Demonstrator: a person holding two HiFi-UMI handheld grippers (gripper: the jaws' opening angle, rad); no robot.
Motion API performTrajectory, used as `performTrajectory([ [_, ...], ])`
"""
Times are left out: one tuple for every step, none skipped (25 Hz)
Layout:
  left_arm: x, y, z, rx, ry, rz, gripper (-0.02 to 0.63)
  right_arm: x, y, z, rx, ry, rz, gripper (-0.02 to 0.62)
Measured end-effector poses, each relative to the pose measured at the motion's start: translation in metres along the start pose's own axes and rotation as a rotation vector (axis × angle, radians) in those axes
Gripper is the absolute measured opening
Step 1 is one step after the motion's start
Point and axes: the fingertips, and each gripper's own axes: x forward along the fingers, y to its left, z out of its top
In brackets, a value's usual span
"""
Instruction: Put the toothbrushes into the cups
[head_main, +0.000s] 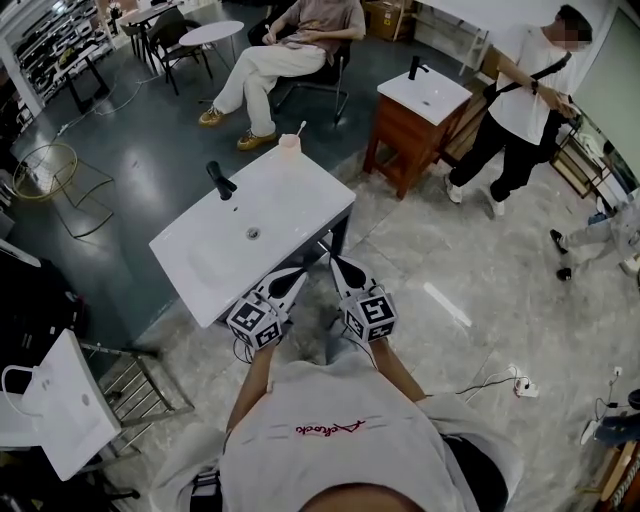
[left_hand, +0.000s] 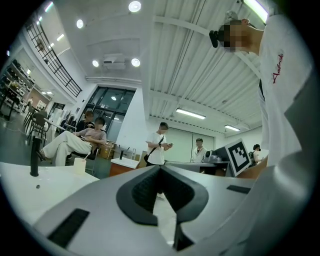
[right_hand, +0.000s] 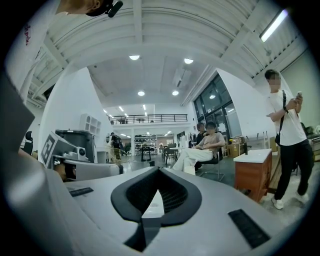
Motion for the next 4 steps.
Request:
performTrajectory([
  [-0.0009,0.0002,-0.0005,-0.001,-0.001,0.001,0.014,-0.0001,0.0011,-0.0008,0.0,0.001,0.002,-0.008],
  [-0.0017,0.0005,-0.0009,-0.002,-0.003,0.003,0.014,0.0001,0.0022,-0.0013,-0.001,0.001,0.004,-0.008],
  [-0.0025,0.0008,-0.0011,-0.003,-0.005,0.005,0.014,0.0003,0.0032,-0.0016,-0.002,0.001,0.006,-0.008],
  [-0.0033,0.0012,-0.0012,-0.004,-0.007,0.007,0.014,0.0006,0.0042,-0.0019,-0.003,0.001,0.009,-0.008],
])
